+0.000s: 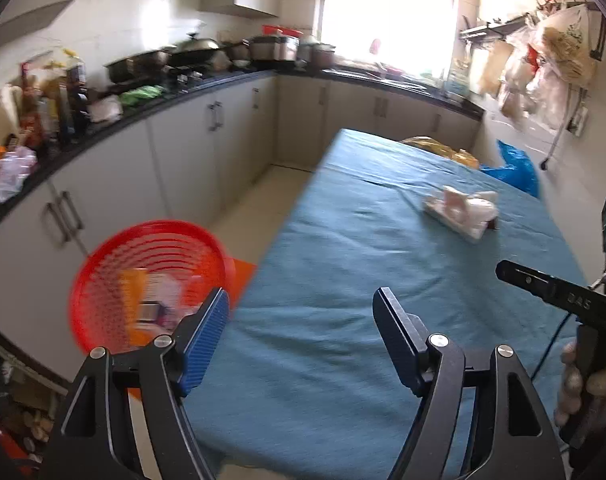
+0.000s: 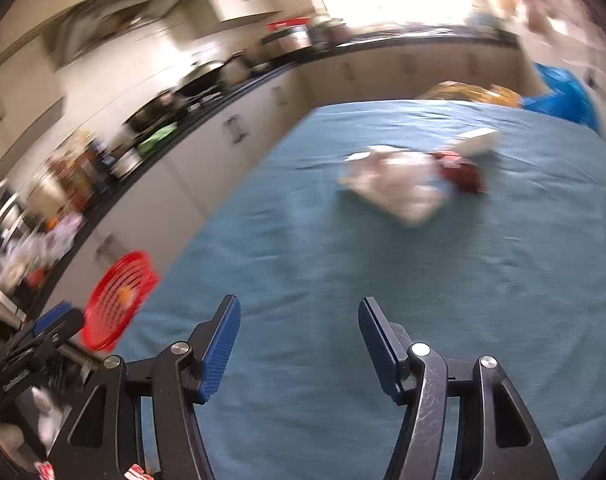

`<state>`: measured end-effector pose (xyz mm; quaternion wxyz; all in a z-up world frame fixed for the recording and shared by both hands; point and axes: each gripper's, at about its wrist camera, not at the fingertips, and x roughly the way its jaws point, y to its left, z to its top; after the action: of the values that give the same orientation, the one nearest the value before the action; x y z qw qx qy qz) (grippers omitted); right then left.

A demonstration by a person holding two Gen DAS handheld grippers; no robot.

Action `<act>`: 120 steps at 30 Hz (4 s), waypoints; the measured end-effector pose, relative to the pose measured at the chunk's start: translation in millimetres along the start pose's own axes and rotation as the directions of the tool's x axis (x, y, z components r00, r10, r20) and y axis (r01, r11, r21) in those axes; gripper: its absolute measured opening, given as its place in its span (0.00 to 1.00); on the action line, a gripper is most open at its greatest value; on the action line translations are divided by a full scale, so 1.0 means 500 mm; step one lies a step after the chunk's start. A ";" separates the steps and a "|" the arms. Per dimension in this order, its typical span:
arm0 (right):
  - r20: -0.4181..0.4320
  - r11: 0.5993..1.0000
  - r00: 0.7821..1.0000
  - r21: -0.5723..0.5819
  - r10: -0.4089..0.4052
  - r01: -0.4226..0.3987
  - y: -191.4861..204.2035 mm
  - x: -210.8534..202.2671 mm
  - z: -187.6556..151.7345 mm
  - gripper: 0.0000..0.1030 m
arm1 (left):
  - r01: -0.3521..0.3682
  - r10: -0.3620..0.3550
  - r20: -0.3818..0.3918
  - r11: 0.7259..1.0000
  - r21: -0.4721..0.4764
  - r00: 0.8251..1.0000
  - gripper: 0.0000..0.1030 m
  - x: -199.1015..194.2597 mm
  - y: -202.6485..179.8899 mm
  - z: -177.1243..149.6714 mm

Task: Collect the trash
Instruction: 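Move both open tools back over the table, then grasp white plastic bag bundle with left tool while right tool grasps white medicine box, then carry bag bundle and white box to red basket and release both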

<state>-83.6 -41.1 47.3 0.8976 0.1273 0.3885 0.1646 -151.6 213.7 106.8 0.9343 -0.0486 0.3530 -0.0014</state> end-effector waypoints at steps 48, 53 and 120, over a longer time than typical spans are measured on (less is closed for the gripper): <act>0.041 0.934 0.999 0.358 -0.005 -0.010 -0.404 0.157 0.187 0.22 | 0.287 -0.249 -0.295 0.954 0.090 0.922 0.51 0.453 -0.484 0.184; 0.099 0.920 0.995 0.389 0.018 -0.056 -0.417 0.138 0.185 0.60 | 0.329 -0.300 -0.297 0.943 0.055 0.907 0.29 0.414 -0.449 0.162; -0.095 0.976 0.994 -0.205 0.050 -0.069 0.105 0.047 0.016 0.58 | -0.031 0.028 -0.049 0.997 -0.069 0.998 0.31 0.043 -0.021 -0.059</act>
<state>-72.9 15.5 55.8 0.8823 0.0366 0.4051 0.2367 -154.8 199.7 71.7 0.9233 -0.0757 0.3758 0.0234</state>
